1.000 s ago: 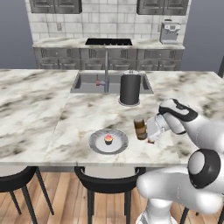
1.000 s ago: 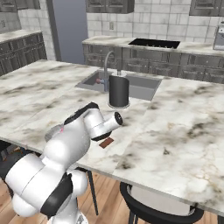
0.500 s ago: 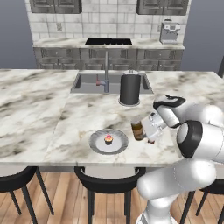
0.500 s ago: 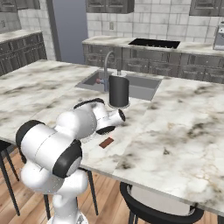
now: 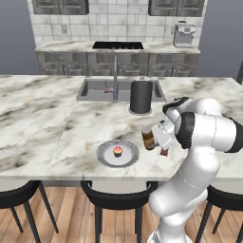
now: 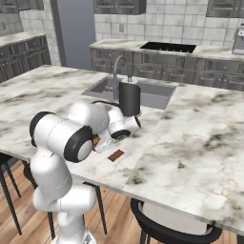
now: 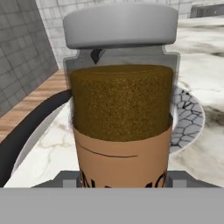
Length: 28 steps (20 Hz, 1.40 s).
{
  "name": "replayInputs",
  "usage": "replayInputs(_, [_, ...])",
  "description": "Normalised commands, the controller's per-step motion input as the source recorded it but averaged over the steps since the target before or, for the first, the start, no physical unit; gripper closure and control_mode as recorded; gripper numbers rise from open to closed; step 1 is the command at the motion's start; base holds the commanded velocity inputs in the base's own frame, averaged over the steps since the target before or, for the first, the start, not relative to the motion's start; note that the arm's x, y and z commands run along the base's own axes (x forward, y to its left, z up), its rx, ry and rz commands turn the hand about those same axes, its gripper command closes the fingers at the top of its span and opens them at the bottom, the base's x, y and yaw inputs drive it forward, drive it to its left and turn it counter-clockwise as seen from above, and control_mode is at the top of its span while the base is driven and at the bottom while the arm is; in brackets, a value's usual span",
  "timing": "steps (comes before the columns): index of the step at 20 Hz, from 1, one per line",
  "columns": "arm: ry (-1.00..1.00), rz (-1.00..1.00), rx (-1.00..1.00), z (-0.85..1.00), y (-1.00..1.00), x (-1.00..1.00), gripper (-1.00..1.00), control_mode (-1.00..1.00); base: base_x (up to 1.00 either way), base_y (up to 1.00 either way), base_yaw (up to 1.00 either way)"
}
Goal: Take the cinnamon bottle from the cabinet and place it on the dining table, next to the plate with the cupcake. Then take the chocolate from the dining counter and place it on the cupcake plate.
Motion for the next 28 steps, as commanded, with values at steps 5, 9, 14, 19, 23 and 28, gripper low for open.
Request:
replayInputs(5, [-0.02, 0.01, 0.00, -0.23, 0.03, 0.19, 1.00, -1.00, 0.00, 0.00, 0.00])
replayInputs(9, [0.00, 0.01, 0.00, -0.24, 0.14, 0.13, 1.00, -1.00, 0.00, 0.00, 0.00])
replayInputs(14, [-0.01, 0.02, 0.00, -0.22, 0.03, 0.23, 1.00, -1.00, 0.00, 0.00, 0.00])
replayInputs(19, [0.00, 0.07, 0.00, -0.22, -0.02, 0.28, 1.00, -1.00, 0.00, 0.00, 0.00])
replayInputs(23, [0.00, 0.08, 0.00, -0.22, 0.00, 0.25, 1.00, -1.00, 0.00, 0.00, 0.00])
replayInputs(28, [-0.03, 0.09, 0.00, -0.24, -0.02, 0.17, 1.00, -1.00, 0.00, 0.00, 0.00])
